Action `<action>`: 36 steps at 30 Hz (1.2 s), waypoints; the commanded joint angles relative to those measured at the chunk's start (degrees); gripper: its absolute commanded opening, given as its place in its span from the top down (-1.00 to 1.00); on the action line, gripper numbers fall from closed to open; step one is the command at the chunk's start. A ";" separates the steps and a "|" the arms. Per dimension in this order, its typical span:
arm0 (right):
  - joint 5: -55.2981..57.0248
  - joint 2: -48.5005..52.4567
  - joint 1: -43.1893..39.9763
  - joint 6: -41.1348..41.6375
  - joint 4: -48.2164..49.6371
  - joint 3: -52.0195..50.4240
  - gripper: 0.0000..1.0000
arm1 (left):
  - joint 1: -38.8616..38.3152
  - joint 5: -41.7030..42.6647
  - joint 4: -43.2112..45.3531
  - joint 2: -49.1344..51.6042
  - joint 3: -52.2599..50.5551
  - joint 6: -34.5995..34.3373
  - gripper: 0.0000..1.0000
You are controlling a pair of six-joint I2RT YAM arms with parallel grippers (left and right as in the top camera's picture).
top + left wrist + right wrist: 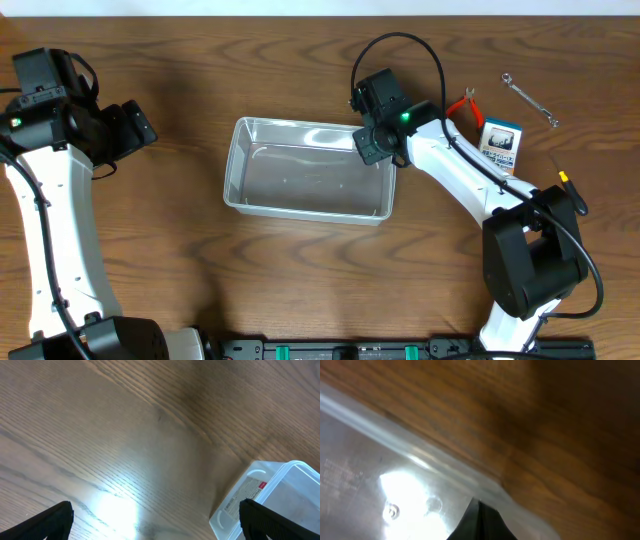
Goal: Pack container
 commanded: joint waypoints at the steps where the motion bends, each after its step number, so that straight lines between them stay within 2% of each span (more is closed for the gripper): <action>1: 3.02 -0.09 -0.42 0.59 0.94 1.33 0.97 | 0.20 -0.07 -0.24 0.11 0.63 -0.96 -0.96; 13: 5.90 -0.09 -0.63 0.76 3.48 1.31 0.95 | 0.20 -0.02 -0.24 0.11 0.63 -0.96 -0.96; 18: 5.03 -0.17 -1.33 0.74 3.34 1.33 0.81 | 0.20 0.00 -0.26 0.11 0.63 -0.96 -0.96; 19: 4.17 -0.26 -1.33 0.74 3.02 1.33 0.73 | 0.20 -0.02 -0.24 0.11 0.63 -0.96 -0.96; 20: 2.67 -0.44 -1.31 0.72 2.60 1.33 0.53 | 0.20 -0.02 -0.26 0.11 0.63 -0.96 -0.96; 23: -2.45 -1.22 -1.27 0.74 1.60 1.33 -0.65 | 0.20 -0.02 -0.26 0.11 0.63 -0.96 -0.96; 24: -3.48 -1.66 -1.27 0.74 1.44 1.33 -0.73 | 0.20 -0.02 -0.26 0.11 0.63 -0.96 -0.96; 26: -5.51 -2.97 -1.29 0.70 1.38 1.33 -0.71 | 0.20 -0.02 -0.26 0.11 0.63 -0.96 -0.96; 29: -6.51 -5.84 -1.33 0.28 1.11 1.36 -0.50 | 0.20 -0.02 -0.22 0.11 0.63 -0.96 -0.96; 34: -4.07 -12.41 -1.77 1.01 -1.38 1.79 -0.50 | 0.20 -0.02 -0.24 0.11 0.63 -0.96 -0.96; 36: 1.29 -15.17 -2.64 4.76 -2.21 1.79 -0.50 | 0.20 -0.02 -0.24 0.11 0.63 -0.96 -0.96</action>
